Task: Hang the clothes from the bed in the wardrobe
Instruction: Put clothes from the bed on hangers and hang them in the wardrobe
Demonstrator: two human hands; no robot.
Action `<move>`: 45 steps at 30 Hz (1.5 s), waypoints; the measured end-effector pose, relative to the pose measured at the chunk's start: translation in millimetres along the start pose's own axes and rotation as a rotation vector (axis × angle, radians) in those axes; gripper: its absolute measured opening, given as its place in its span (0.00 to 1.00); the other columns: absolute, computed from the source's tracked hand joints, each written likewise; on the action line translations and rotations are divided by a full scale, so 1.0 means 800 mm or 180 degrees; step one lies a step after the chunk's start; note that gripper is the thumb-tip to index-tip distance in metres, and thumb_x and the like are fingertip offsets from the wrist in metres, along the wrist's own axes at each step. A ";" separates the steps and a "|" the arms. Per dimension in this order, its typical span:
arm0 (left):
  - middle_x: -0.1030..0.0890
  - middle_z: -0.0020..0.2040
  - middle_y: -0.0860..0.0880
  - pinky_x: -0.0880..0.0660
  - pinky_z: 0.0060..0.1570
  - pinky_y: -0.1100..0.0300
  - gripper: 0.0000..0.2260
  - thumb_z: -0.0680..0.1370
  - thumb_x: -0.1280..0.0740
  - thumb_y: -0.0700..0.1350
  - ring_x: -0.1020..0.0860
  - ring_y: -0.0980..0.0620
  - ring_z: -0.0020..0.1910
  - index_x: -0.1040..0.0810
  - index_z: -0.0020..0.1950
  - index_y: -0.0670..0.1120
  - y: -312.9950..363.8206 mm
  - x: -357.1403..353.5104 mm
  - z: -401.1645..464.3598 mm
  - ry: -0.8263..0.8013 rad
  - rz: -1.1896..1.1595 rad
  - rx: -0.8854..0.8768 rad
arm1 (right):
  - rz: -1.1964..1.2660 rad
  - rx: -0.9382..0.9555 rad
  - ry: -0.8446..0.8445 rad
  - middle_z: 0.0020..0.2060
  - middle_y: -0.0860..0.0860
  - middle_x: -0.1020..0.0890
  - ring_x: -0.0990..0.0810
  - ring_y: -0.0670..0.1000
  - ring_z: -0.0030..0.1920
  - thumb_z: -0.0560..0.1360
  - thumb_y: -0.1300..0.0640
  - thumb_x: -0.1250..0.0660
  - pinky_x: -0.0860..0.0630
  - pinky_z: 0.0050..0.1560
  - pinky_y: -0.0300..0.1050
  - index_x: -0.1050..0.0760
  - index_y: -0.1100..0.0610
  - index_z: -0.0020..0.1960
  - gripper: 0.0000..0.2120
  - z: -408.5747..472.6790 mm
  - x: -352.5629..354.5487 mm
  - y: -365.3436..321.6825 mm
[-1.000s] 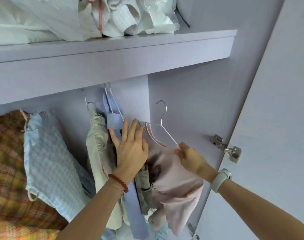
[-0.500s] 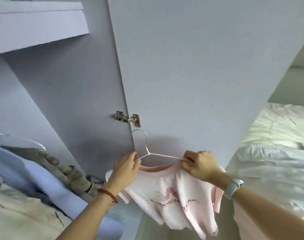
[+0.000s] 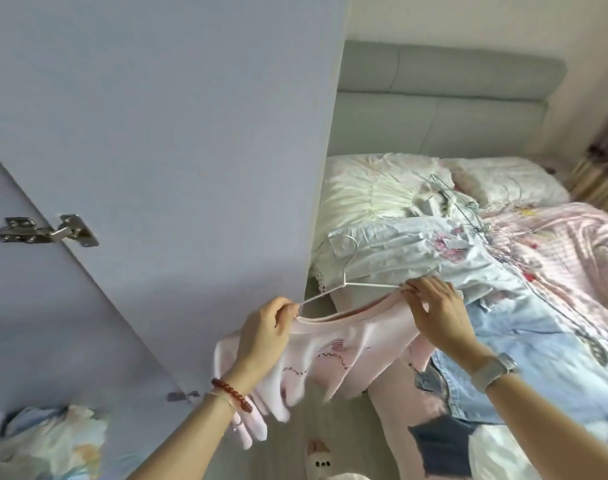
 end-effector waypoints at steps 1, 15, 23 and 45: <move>0.25 0.30 0.59 0.35 0.33 0.71 0.09 0.76 0.36 0.39 0.27 0.63 0.31 0.25 0.38 0.49 0.007 -0.011 0.007 0.0026 -0.0050 0.0022 | -0.0014 -0.0032 0.0042 0.37 0.54 0.18 0.19 0.57 0.38 0.72 0.59 0.36 0.25 0.40 0.51 0.21 0.62 0.43 0.07 -0.004 0.008 0.010; 0.19 0.38 0.46 0.41 0.47 0.55 0.03 0.74 0.32 0.37 0.23 0.43 0.40 0.21 0.40 0.41 0.166 -0.234 0.172 0.0134 0.0582 -0.1058 | -0.0388 -0.1106 0.0381 0.26 0.53 0.20 0.22 0.54 0.24 0.73 0.60 0.34 0.36 0.27 0.38 0.20 0.59 0.42 0.05 -0.004 0.091 0.212; 0.30 0.67 0.43 0.46 0.67 0.42 0.15 0.77 0.35 0.44 0.37 0.42 0.70 0.27 0.63 0.43 0.176 -0.279 0.294 0.0720 0.0683 -0.0617 | 0.0644 -0.1505 0.0394 0.34 0.55 0.18 0.21 0.57 0.35 0.75 0.58 0.36 0.30 0.35 0.47 0.20 0.57 0.45 0.06 0.114 0.036 0.292; 0.47 0.76 0.48 0.48 0.72 0.45 0.24 0.80 0.43 0.48 0.50 0.49 0.75 0.44 0.75 0.48 0.232 -0.571 0.483 -0.1196 0.1073 -0.0891 | 0.1103 -0.3218 0.1566 0.42 0.57 0.20 0.24 0.54 0.43 0.75 0.57 0.38 0.31 0.43 0.43 0.23 0.62 0.49 0.09 0.263 0.050 0.638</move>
Point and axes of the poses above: each hand's wrist, its own z-axis towards the middle knuckle, its own x-axis out of the back of the hand, y = z × x, the point moved 7 cm from there along z, towards the middle knuckle
